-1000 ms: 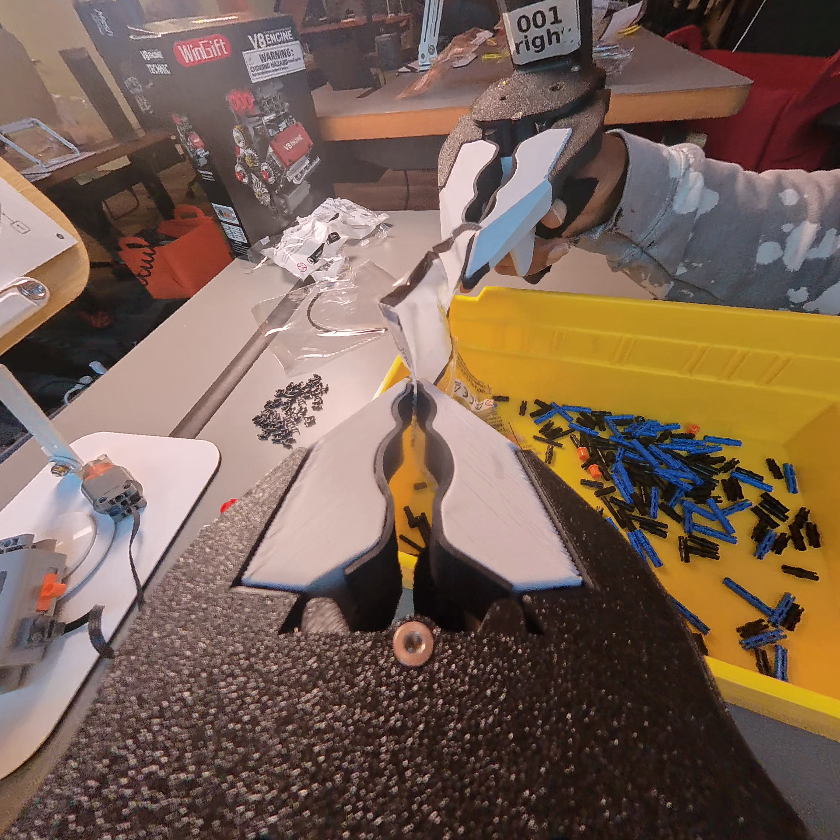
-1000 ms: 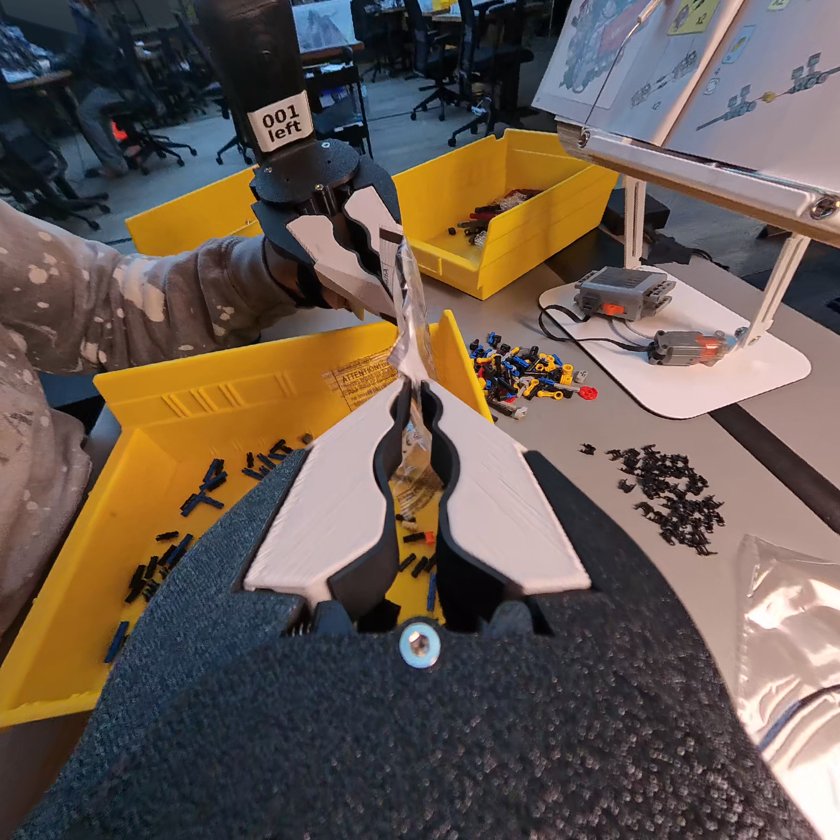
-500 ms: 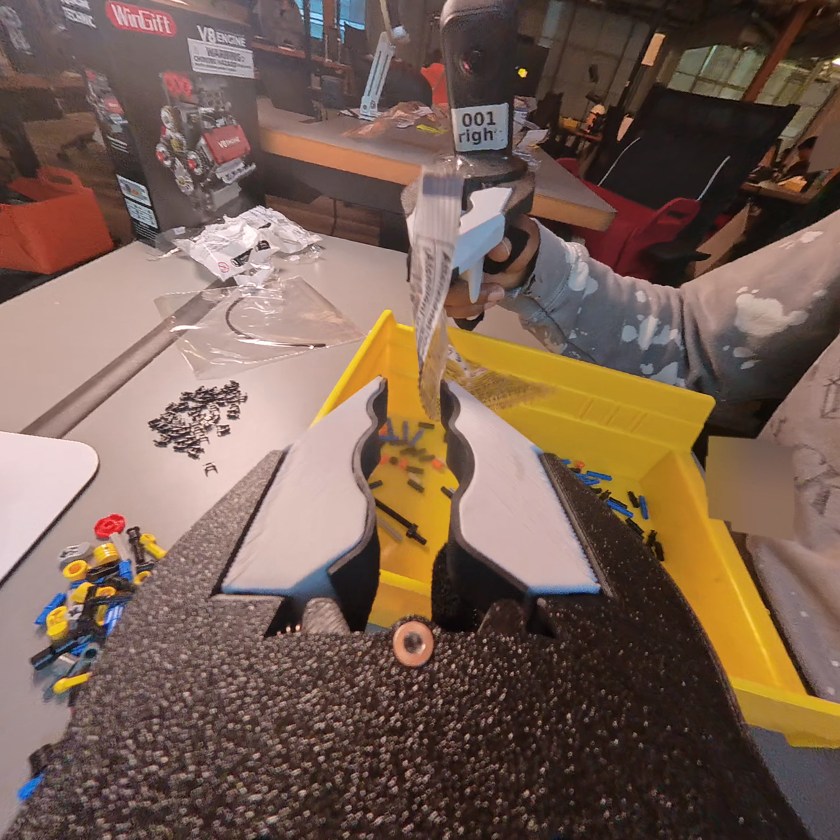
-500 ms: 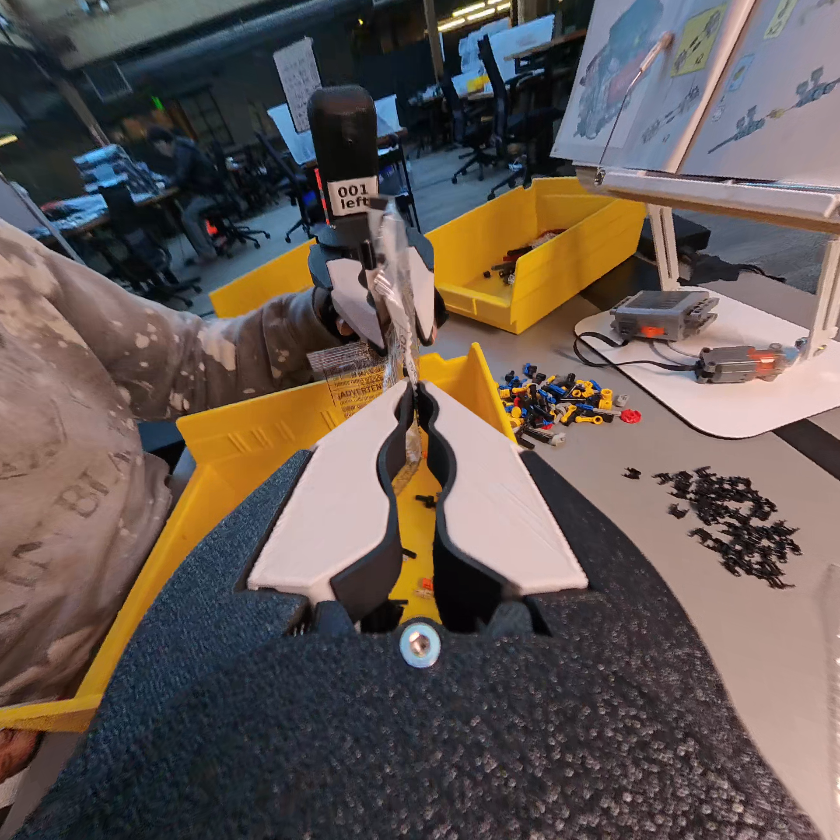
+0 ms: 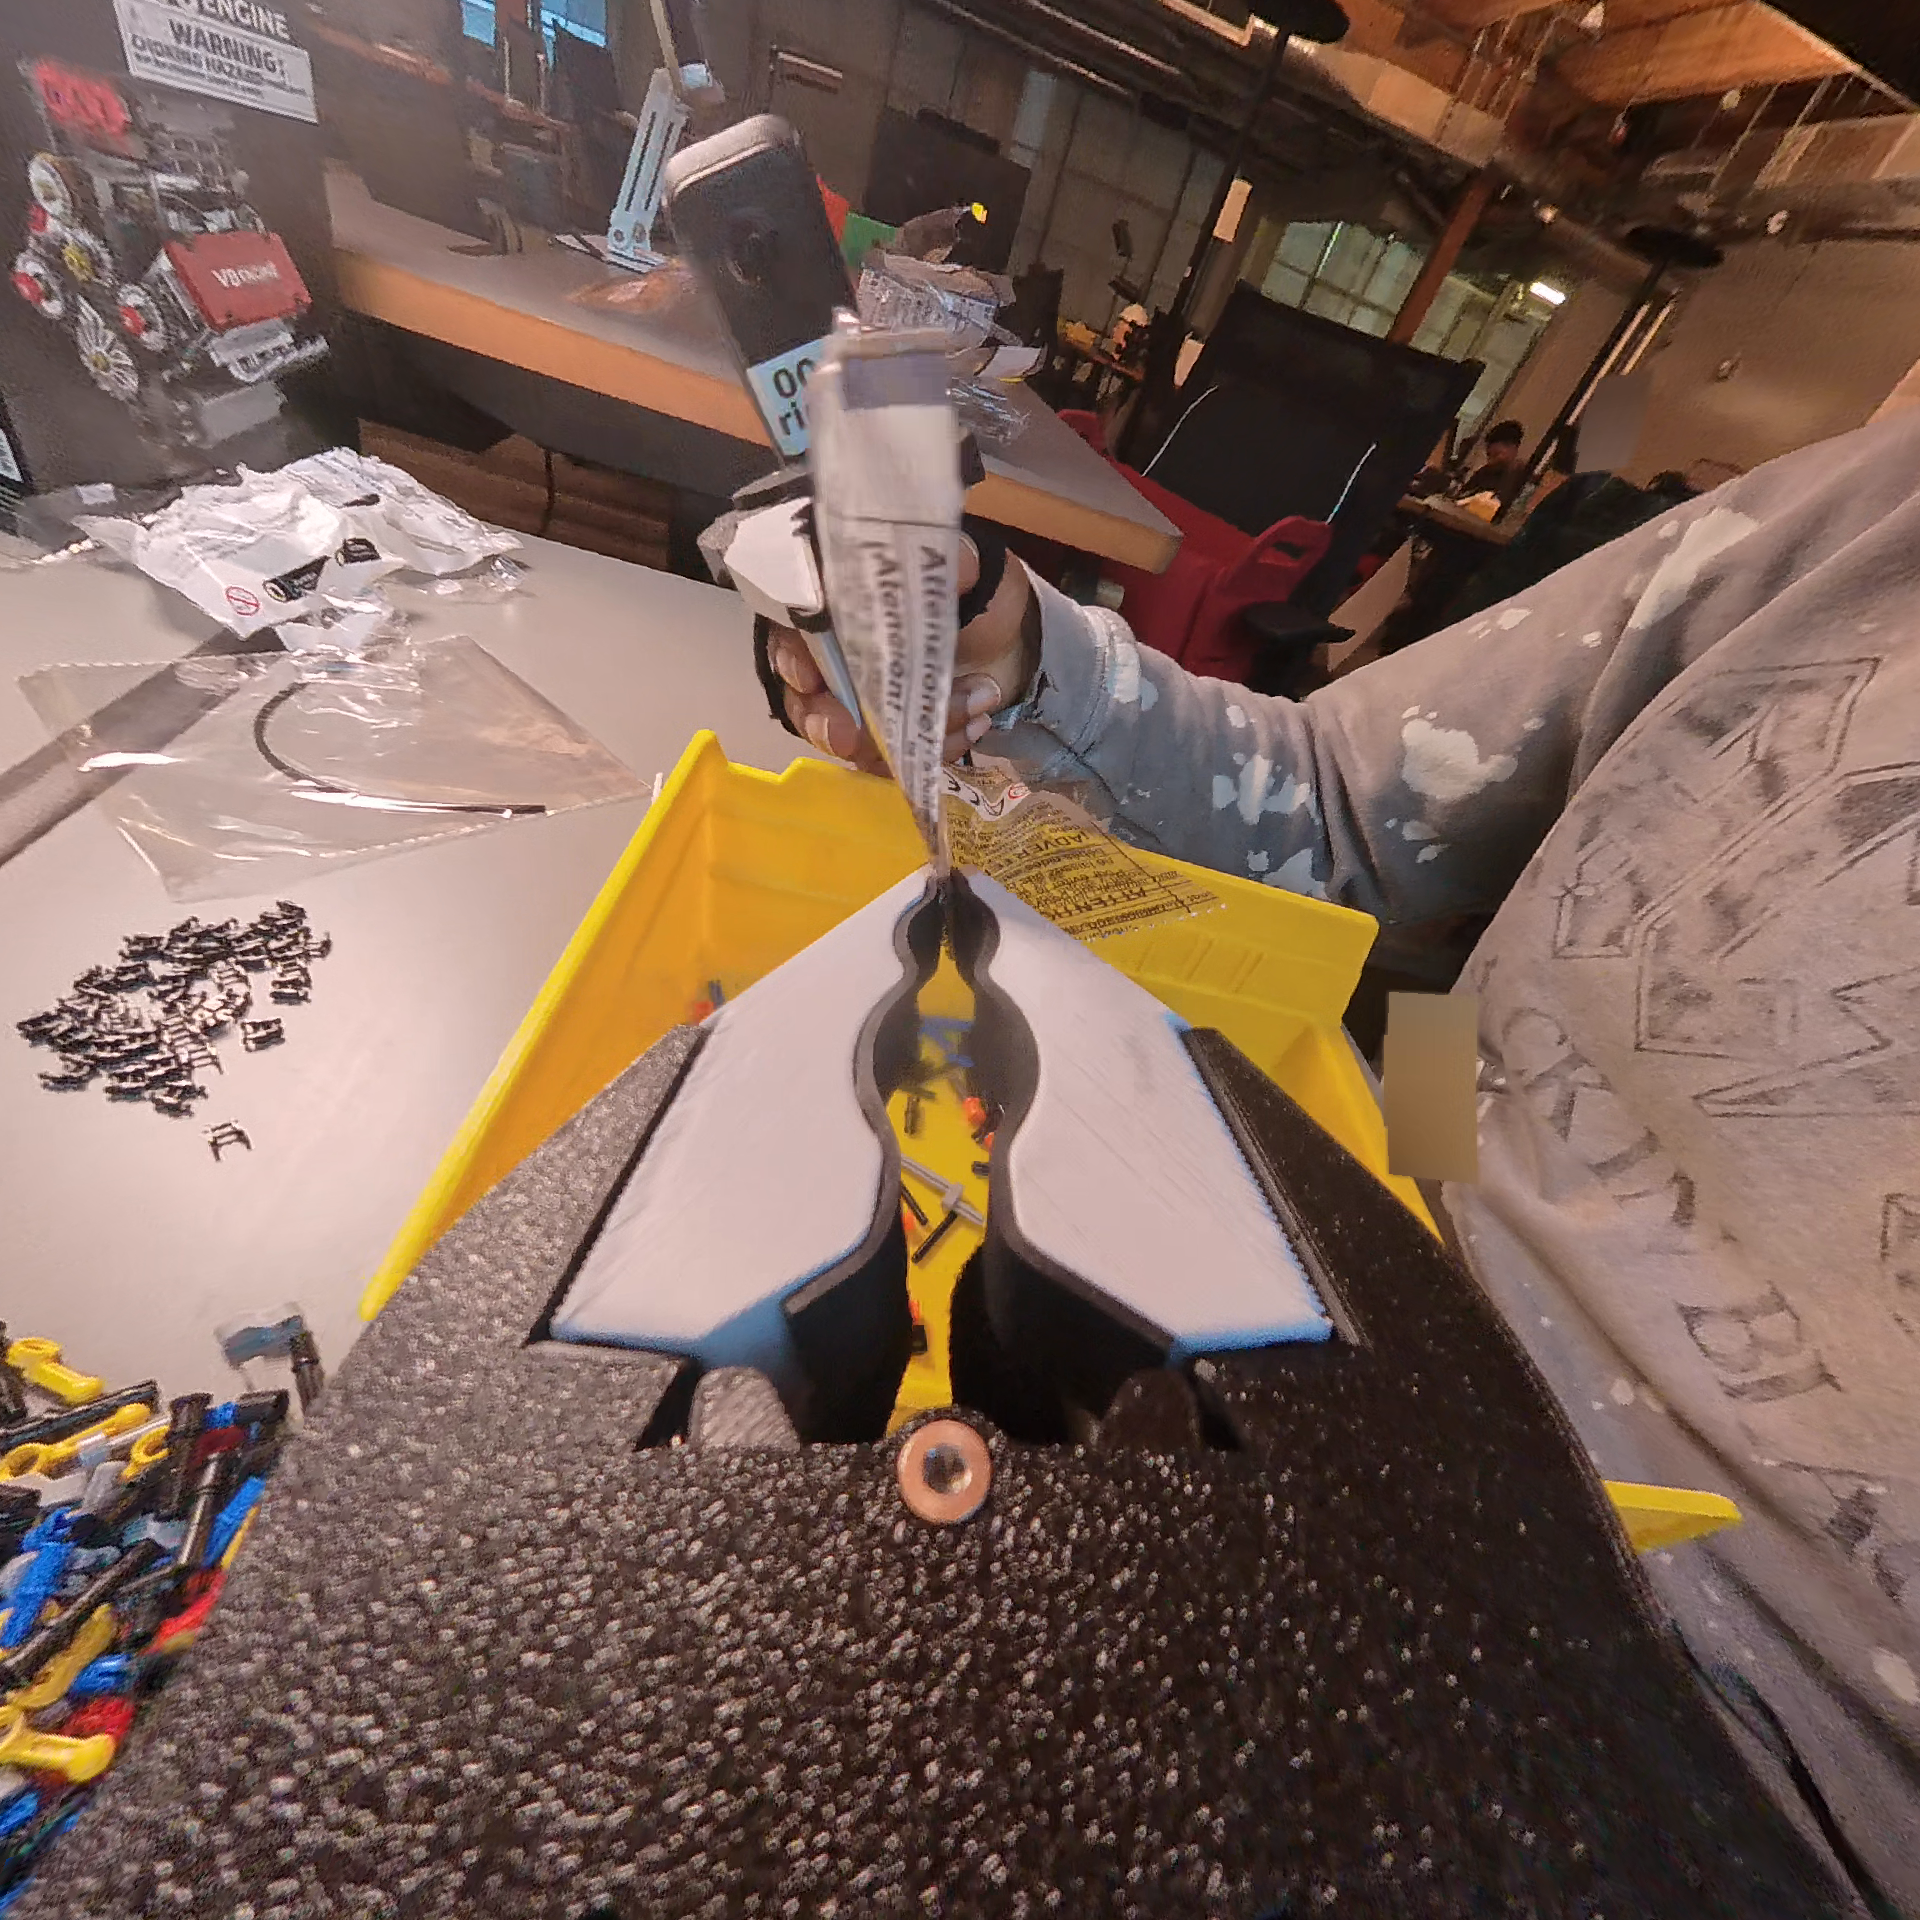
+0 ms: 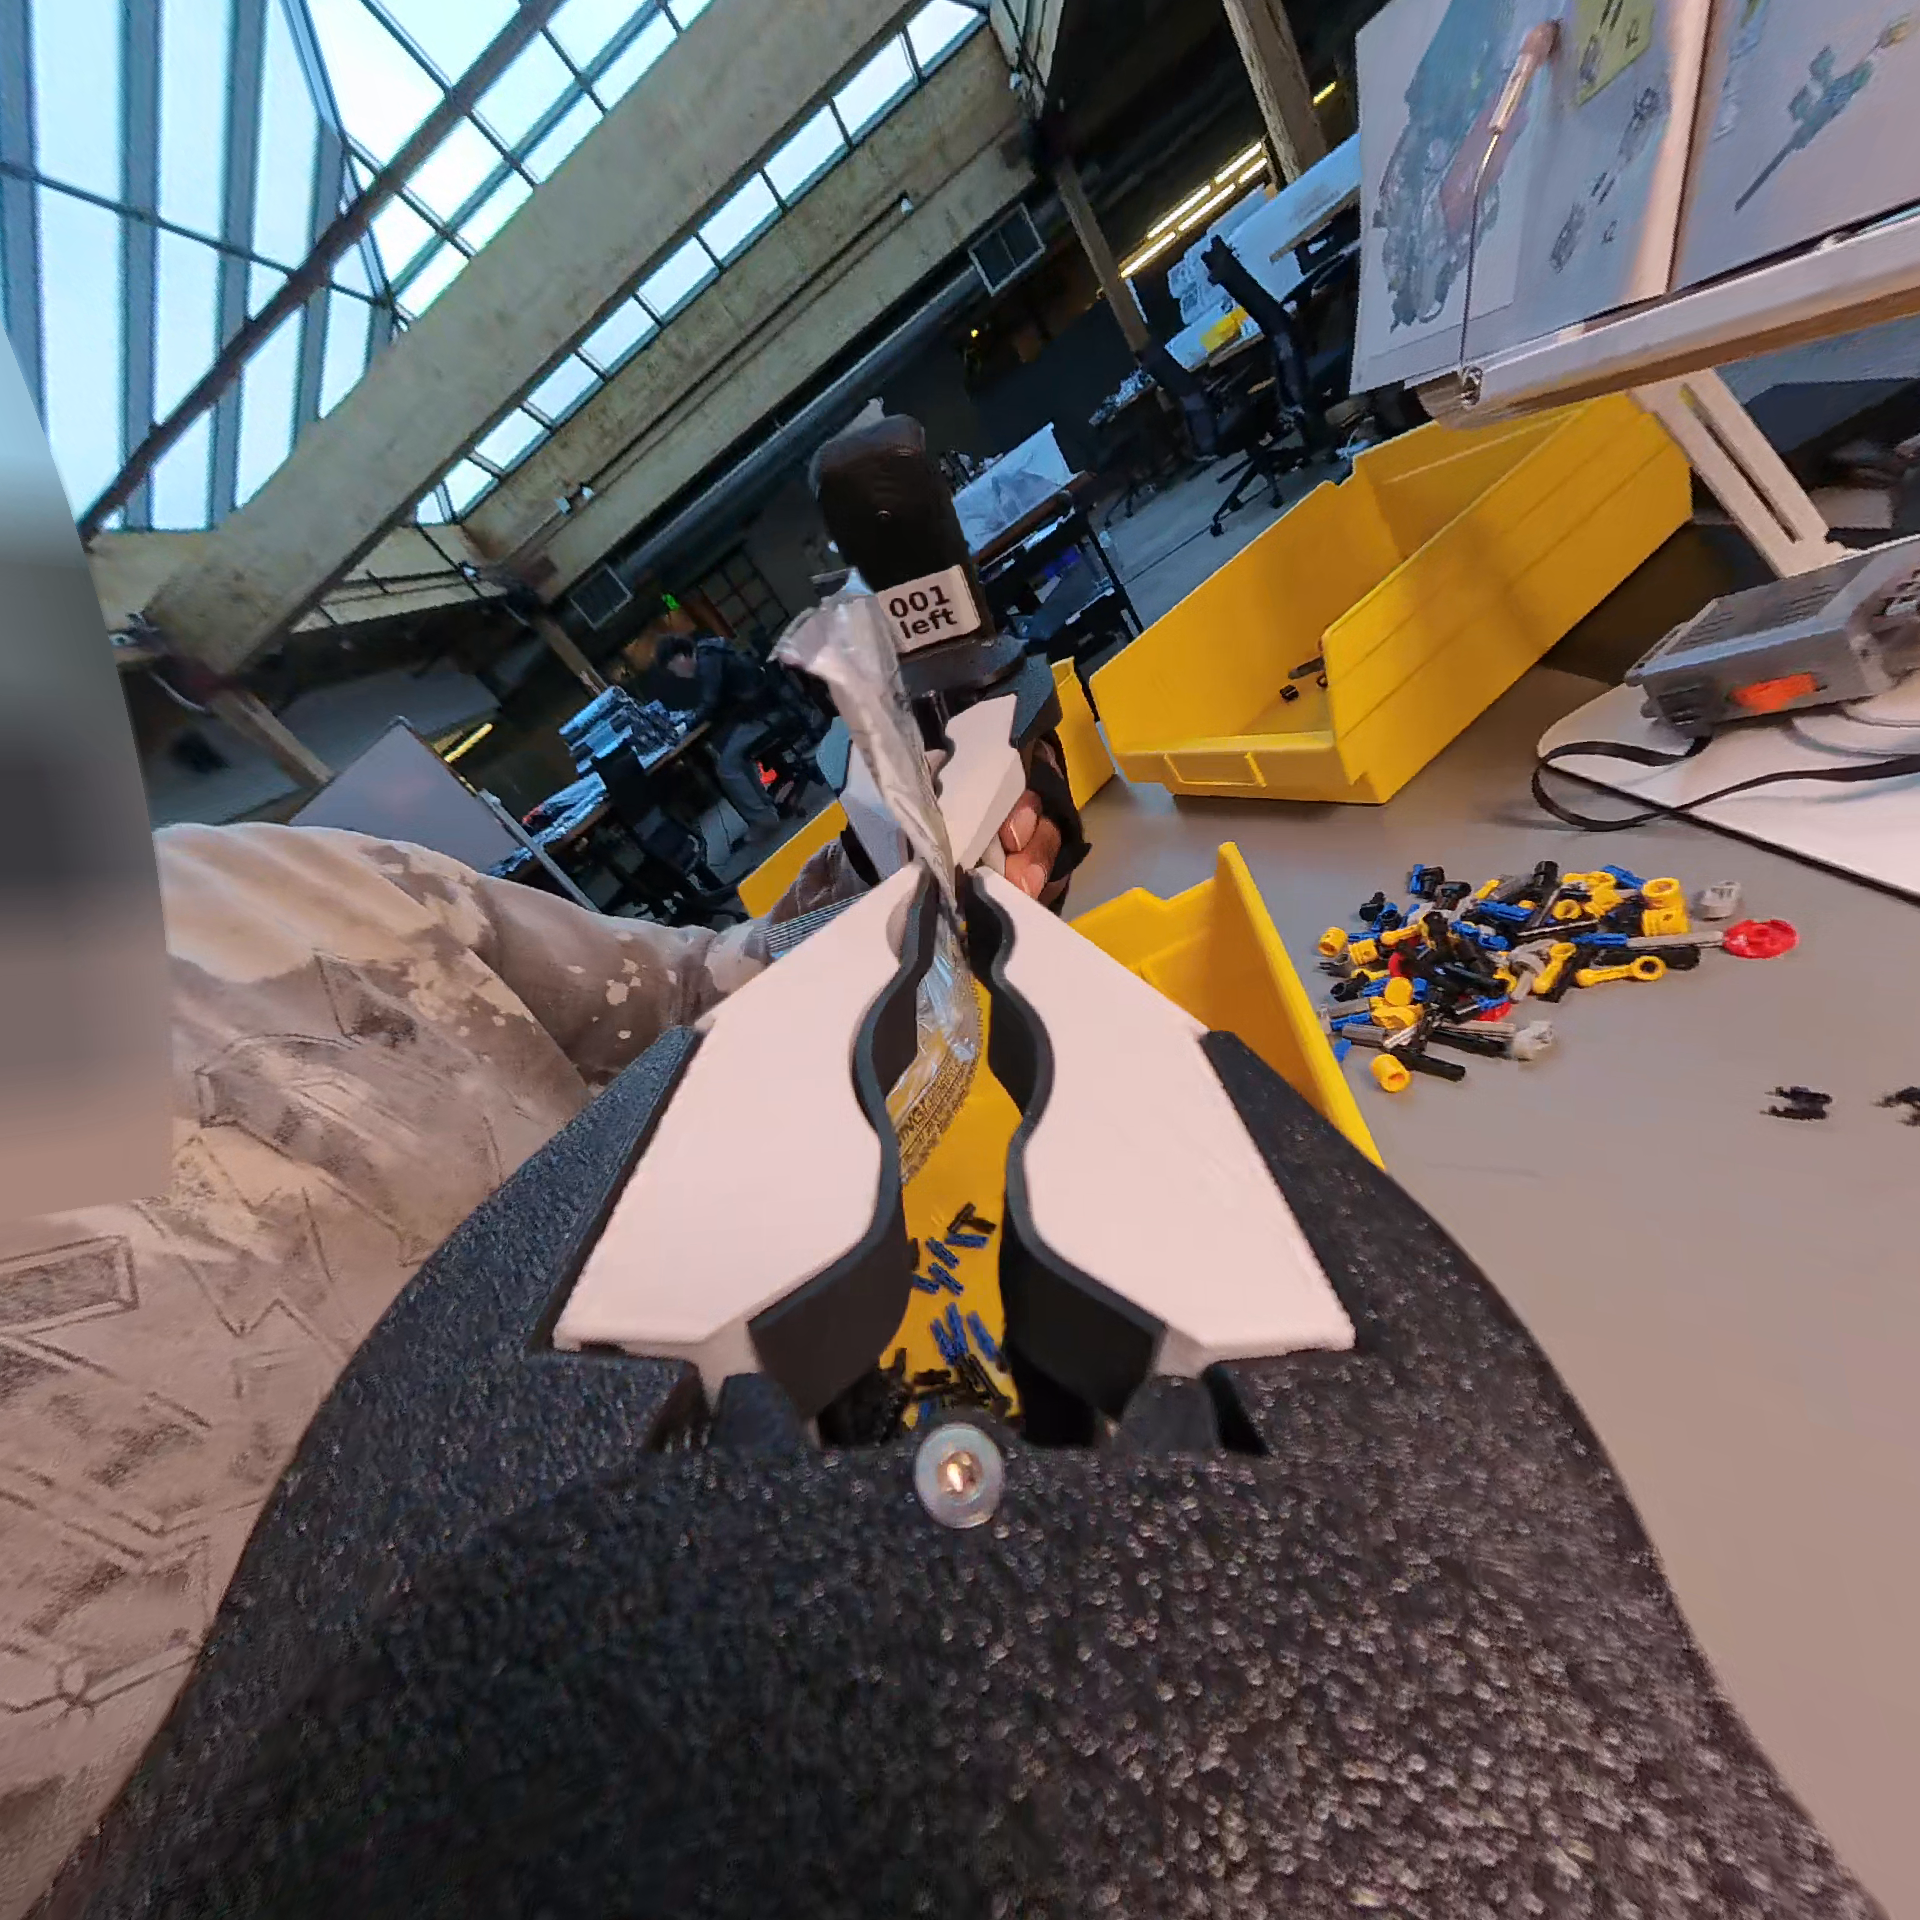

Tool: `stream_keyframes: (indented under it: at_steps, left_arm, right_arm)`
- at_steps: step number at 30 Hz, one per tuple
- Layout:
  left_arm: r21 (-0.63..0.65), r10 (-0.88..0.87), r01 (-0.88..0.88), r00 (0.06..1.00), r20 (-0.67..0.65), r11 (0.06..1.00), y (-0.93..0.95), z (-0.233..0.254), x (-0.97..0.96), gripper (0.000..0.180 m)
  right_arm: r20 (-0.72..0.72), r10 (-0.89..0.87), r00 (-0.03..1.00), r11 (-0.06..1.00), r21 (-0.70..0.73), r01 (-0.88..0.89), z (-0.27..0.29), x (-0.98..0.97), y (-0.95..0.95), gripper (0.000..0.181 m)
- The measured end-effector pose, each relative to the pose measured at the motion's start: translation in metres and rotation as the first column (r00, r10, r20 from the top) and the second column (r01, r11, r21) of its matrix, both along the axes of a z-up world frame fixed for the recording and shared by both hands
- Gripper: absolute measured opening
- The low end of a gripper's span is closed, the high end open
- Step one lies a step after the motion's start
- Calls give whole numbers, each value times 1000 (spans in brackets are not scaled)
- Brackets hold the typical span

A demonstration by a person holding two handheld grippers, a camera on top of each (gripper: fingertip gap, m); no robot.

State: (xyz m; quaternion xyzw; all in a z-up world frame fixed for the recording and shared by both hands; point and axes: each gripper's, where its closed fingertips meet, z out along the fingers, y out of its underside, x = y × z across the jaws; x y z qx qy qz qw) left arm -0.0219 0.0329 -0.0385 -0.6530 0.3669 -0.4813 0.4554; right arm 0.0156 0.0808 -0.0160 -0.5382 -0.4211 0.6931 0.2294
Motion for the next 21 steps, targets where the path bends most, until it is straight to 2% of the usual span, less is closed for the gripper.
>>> stream_keyframes:
  at_steps: [5,8,9,10,11,15,17,19,21]
  left_arm:
    - [-34,28,-30,996,-80,999,6,-16,0,0]
    - [-24,21,-25,986,-166,999,4,-29,7,0]
    - [-21,18,-22,983,-181,1000,3,-32,10,0]
    - [-16,15,-19,982,-191,1000,3,-33,12,0]
    - [-8,23,-25,979,-202,1000,3,-34,12,0]
    - [42,60,-53,982,-178,998,6,-21,5,0]
    - [102,109,-87,965,-239,991,10,-23,0,0]
    - [191,183,-132,943,-278,973,16,-22,-5,0]
    - [241,262,-198,925,-275,950,25,-16,-12,1]
  right_arm:
    - [14,-93,996,941,329,83,0,-4,-4,44]
    - [-1,-135,991,839,532,114,-1,-10,-14,52]
    - [11,-141,990,809,577,109,-3,-12,-17,45]
    - [20,-154,988,779,617,108,-5,-12,-17,18]
    - [5,-142,990,756,646,106,-4,-12,-21,0]
    - [-52,-73,996,819,567,90,8,-9,-29,0]
    - [-49,-94,994,824,557,106,5,-11,-25,0]
    - [-84,-134,988,724,672,155,6,-12,-24,0]
    - [-148,-173,974,526,822,218,12,-15,-30,0]
